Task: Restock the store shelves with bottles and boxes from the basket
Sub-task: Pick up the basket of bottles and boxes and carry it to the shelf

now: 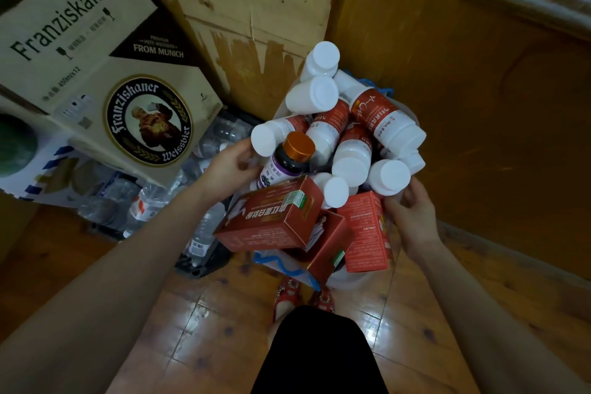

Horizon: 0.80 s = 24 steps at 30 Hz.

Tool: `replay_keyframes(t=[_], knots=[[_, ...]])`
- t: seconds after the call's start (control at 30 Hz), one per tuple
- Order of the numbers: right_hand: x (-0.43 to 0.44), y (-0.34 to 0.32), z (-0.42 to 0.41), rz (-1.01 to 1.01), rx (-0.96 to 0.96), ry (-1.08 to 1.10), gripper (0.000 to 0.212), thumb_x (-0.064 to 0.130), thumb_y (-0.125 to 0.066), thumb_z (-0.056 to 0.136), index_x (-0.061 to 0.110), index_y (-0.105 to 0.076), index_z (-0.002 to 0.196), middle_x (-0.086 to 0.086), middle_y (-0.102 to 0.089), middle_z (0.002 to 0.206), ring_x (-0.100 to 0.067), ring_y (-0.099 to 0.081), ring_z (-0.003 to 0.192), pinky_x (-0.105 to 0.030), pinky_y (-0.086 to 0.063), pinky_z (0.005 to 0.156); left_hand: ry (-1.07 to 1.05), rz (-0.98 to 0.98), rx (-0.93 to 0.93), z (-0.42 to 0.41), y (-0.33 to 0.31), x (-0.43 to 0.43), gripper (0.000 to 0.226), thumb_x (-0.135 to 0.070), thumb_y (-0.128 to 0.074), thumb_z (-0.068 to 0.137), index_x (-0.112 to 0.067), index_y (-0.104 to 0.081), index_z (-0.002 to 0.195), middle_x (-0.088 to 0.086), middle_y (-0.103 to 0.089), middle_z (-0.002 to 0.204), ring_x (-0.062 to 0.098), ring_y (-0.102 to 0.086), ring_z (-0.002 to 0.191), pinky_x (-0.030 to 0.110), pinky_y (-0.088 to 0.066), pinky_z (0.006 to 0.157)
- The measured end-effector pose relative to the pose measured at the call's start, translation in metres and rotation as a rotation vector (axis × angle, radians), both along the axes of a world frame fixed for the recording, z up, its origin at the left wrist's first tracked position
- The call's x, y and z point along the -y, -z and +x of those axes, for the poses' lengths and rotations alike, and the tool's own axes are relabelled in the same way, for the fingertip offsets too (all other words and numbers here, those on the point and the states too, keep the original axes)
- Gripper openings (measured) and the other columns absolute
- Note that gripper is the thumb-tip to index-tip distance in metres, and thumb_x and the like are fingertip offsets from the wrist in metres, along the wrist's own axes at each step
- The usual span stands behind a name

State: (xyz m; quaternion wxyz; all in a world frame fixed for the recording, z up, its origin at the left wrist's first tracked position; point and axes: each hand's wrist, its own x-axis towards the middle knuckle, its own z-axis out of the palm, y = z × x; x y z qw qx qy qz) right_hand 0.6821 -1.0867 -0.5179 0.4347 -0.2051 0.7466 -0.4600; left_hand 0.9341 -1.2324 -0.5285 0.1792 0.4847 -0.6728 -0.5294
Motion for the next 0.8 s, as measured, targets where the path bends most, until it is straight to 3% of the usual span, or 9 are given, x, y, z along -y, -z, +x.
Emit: replay_keyframes(t=[0.13,0.23,0.3,0.47,0.6,0.67,0.8], knots=[[0.000,0.001,0.003,-0.004,0.015,0.005,0.055,0.010,-0.058,0.089,0.026,-0.038,0.137,0.007,-0.050,0.125,-0.011,-0.048,0.114,-0.041,-0.046,0.095,0.010,0.010,-0.038,0.000,0.002,-0.001,0.050,-0.004,-0.054,0.090,-0.009,-0.039,0.138,-0.008,-0.046,0.128,0.008,-0.045,0.121,0.021,-0.038,0.096],[0.000,0.001,0.004,0.002,0.046,0.016,0.056,0.013,-0.058,0.090,0.031,-0.036,0.138,0.001,-0.051,0.132,-0.018,-0.054,0.116,-0.043,-0.049,0.092,0.003,-0.001,-0.079,-0.001,0.004,-0.005,0.049,-0.005,-0.050,0.093,-0.010,-0.036,0.139,-0.014,-0.041,0.130,-0.005,-0.045,0.116,0.006,-0.038,0.092],[0.000,0.002,0.004,0.005,0.056,0.020,0.056,0.014,-0.057,0.090,0.030,-0.034,0.139,-0.001,-0.050,0.134,-0.022,-0.055,0.116,-0.040,-0.050,0.088,-0.006,-0.031,-0.070,-0.002,0.006,-0.007,0.045,-0.008,-0.048,0.094,-0.008,-0.039,0.138,-0.012,-0.044,0.127,-0.004,-0.047,0.113,0.000,-0.037,0.086],[0.001,0.003,0.004,0.005,0.008,0.023,0.051,0.012,-0.055,0.091,0.027,-0.037,0.137,0.005,-0.053,0.118,-0.024,-0.058,0.110,-0.028,-0.051,0.072,-0.045,-0.151,-0.016,-0.003,0.010,-0.010,0.036,-0.008,-0.049,0.094,-0.004,-0.049,0.129,-0.002,-0.058,0.113,0.011,-0.057,0.104,0.008,-0.044,0.083],[0.004,0.001,0.000,0.014,0.002,0.021,0.048,0.011,-0.055,0.091,0.024,-0.039,0.135,0.003,-0.055,0.115,-0.027,-0.061,0.105,-0.028,-0.051,0.068,-0.083,-0.203,-0.005,-0.002,0.013,-0.015,0.029,-0.016,-0.053,0.093,0.000,-0.056,0.116,0.013,-0.068,0.101,0.025,-0.064,0.094,0.041,-0.051,0.083],[0.006,0.000,-0.002,0.014,-0.006,0.006,0.047,0.011,-0.056,0.091,0.023,-0.040,0.134,0.000,-0.057,0.115,-0.028,-0.062,0.102,-0.028,-0.050,0.066,-0.093,-0.220,0.004,0.000,0.013,-0.019,0.032,-0.020,-0.052,0.092,0.002,-0.057,0.115,0.014,-0.069,0.100,0.028,-0.066,0.093,0.040,-0.052,0.078],[0.008,-0.005,-0.007,0.041,-0.007,-0.038,0.048,0.014,-0.057,0.091,0.021,-0.040,0.135,-0.007,-0.057,0.125,-0.030,-0.061,0.104,-0.032,-0.052,0.070,-0.118,-0.249,-0.005,0.000,0.006,-0.027,0.028,-0.008,-0.052,0.093,0.001,-0.057,0.118,0.002,-0.065,0.102,0.016,-0.063,0.093,0.024,-0.049,0.076]])
